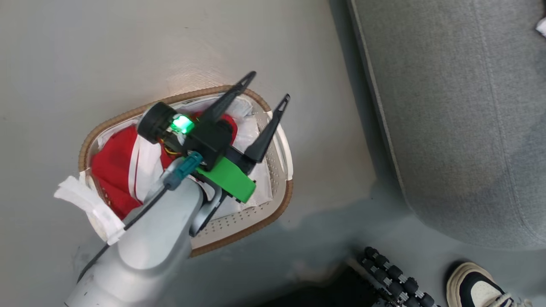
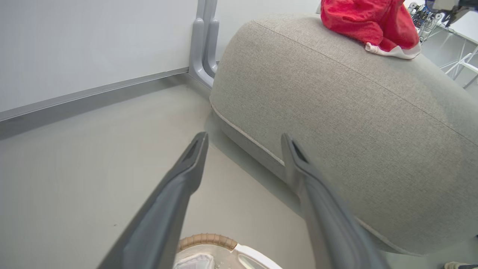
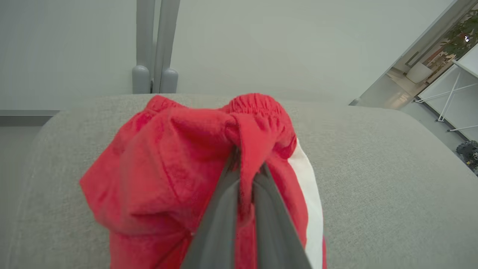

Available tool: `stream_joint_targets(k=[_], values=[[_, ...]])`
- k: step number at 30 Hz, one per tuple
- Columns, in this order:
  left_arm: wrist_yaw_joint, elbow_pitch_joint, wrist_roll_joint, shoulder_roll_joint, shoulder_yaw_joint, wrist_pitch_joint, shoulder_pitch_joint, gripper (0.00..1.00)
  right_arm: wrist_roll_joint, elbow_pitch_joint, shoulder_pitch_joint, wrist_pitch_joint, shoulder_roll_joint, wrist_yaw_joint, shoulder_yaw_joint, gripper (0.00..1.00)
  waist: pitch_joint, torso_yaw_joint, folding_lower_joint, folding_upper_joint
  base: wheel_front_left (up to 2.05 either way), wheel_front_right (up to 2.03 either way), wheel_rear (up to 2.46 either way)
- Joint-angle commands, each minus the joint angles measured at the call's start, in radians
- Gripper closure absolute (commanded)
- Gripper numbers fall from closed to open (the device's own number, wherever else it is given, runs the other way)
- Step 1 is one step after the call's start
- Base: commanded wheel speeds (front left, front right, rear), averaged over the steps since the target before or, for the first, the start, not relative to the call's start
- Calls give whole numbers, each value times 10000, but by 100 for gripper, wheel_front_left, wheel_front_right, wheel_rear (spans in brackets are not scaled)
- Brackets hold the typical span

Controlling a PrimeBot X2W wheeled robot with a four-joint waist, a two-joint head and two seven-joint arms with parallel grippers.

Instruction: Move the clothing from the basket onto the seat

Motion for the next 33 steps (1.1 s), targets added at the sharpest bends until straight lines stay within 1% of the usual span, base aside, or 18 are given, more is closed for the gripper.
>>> stream_joint_targets(k=[1, 4, 7, 13, 19, 23, 30, 33], values=[[-30, 7, 33, 12, 154, 6, 90, 0, -91, -32, 346, -45, 61, -14, -144, 0, -104, 111, -2, -1, 0, 0, 0], [-30, 52, 76, -62, 460, 6, 346, 0, -152, -378, 1116, -45, 448, -14, -449, 0, -441, 87, -2, -1, 0, 0, 0], [-30, 87, 91, -126, 729, 6, 597, 0, -130, -867, 1879, -45, 664, -14, -665, 0, -859, 78, -2, -1, 0, 0, 0], [-30, 78, 167, -262, 1508, 6, 1279, 0, -111, -2355, 3315, -45, 1473, -14, -1014, 0, -1723, 59, -2, -1, 0, 0, 0], [-11, -17, 488, -496, 2474, 6, 2025, 0, -240, -3533, 4194, -45, 2075, -14, -684, 0, -2540, 338, -2, -1, 0, 0, 0], [5, -180, 691, -739, 3305, 6, 2509, 0, -358, -4128, 4555, -45, 2352, -14, -218, 0, -3083, 722, -2, -1, 0, 0, 0], [176, -502, 1276, -1100, 4799, 7, 3564, 0, -407, -4515, 5001, -45, 2803, -14, 560, 0, -3999, 1348, -2, -1, 0, 0, 0], [296, -655, 1475, -1201, 5447, 6, 4020, 0, -288, -4618, 5167, -45, 3200, -14, 713, 0, -4393, 1581, -2, -1, 0, 0, 0]])
